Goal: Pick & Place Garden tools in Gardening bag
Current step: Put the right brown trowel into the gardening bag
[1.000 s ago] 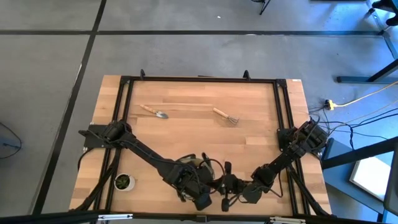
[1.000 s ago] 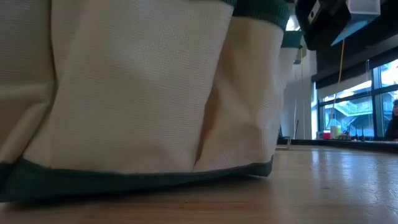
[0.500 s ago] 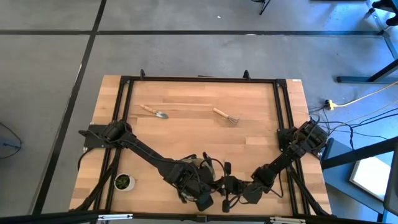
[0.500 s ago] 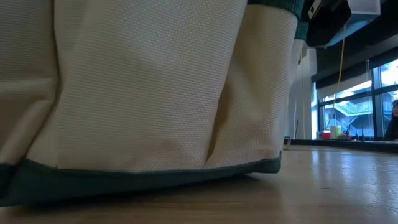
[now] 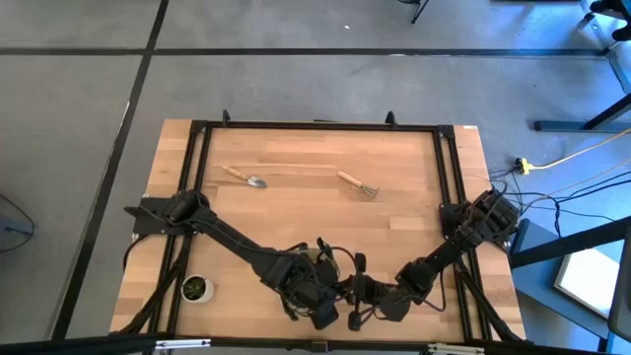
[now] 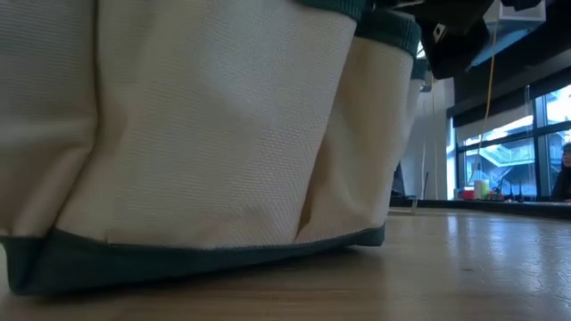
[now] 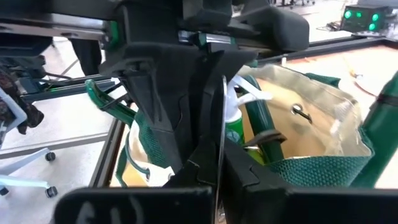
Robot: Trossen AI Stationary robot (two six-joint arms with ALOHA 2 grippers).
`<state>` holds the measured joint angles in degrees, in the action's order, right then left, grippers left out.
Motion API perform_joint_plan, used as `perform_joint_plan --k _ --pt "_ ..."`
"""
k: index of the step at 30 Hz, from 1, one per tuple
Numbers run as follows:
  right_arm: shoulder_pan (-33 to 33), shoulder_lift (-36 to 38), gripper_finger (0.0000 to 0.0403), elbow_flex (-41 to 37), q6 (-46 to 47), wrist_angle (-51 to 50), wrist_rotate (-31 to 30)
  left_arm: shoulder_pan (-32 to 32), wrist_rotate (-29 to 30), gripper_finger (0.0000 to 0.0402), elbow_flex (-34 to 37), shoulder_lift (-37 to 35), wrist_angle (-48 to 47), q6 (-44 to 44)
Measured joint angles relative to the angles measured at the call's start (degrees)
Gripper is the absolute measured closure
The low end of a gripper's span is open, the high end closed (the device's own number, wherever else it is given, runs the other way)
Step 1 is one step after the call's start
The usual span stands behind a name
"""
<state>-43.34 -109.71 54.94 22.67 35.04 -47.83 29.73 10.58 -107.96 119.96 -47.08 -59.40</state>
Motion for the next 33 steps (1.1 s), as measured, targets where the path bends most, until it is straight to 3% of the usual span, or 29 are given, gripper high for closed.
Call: perform_joint_plan --k 17,26,33 --pt "0.3 -0.2 0.0345 -0.2 6.1 -0.5 3.4 0.1 -0.1 0.0400 0.0 0.0 0.3 0.6" --pt "-2.8 0.8 0.0266 -0.3 6.1 -0.4 -6.3 0.0 1.2 0.0400 -0.2 -0.5 0.9 0.6" --pt "-3.3 1.1 0.0198 -0.3 10.6 -1.0 -6.8 -0.1 1.0 0.0400 -0.2 -0.5 0.5 0.6"
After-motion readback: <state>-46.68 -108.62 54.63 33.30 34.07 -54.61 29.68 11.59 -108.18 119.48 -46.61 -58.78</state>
